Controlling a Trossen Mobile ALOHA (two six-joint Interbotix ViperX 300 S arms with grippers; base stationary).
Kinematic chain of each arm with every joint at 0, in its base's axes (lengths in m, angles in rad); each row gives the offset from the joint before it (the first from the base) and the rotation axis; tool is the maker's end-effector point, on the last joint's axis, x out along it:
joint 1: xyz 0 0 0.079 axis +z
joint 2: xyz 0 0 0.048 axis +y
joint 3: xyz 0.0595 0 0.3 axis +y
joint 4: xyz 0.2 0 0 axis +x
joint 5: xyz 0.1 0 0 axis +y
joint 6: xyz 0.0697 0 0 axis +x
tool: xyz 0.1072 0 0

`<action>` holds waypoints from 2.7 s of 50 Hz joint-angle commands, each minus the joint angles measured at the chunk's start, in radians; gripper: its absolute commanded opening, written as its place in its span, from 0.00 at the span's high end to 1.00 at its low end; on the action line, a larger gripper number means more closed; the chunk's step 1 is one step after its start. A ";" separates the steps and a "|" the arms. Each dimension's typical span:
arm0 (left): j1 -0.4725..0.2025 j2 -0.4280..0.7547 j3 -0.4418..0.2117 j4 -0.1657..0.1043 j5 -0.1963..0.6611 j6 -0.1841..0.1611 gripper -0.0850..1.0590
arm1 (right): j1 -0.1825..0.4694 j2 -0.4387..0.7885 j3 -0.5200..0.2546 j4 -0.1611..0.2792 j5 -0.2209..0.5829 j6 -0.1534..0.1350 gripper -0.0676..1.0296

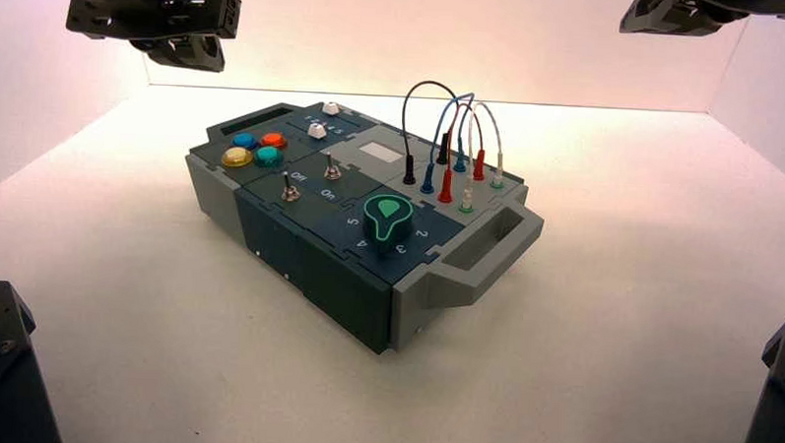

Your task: Flip the top switch on with the right gripper.

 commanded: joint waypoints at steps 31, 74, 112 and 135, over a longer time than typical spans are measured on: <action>-0.005 -0.005 -0.018 0.003 -0.011 0.002 0.95 | 0.015 -0.008 -0.038 0.003 0.021 0.003 0.96; -0.018 0.104 -0.086 0.009 0.074 0.023 0.95 | 0.179 -0.020 -0.120 -0.011 0.176 -0.021 0.96; 0.046 0.287 -0.193 0.009 0.043 0.044 0.95 | 0.264 -0.003 -0.155 -0.037 0.244 -0.021 0.96; 0.037 0.334 -0.210 0.005 0.043 0.038 0.95 | 0.344 0.118 -0.202 -0.043 0.236 -0.021 0.96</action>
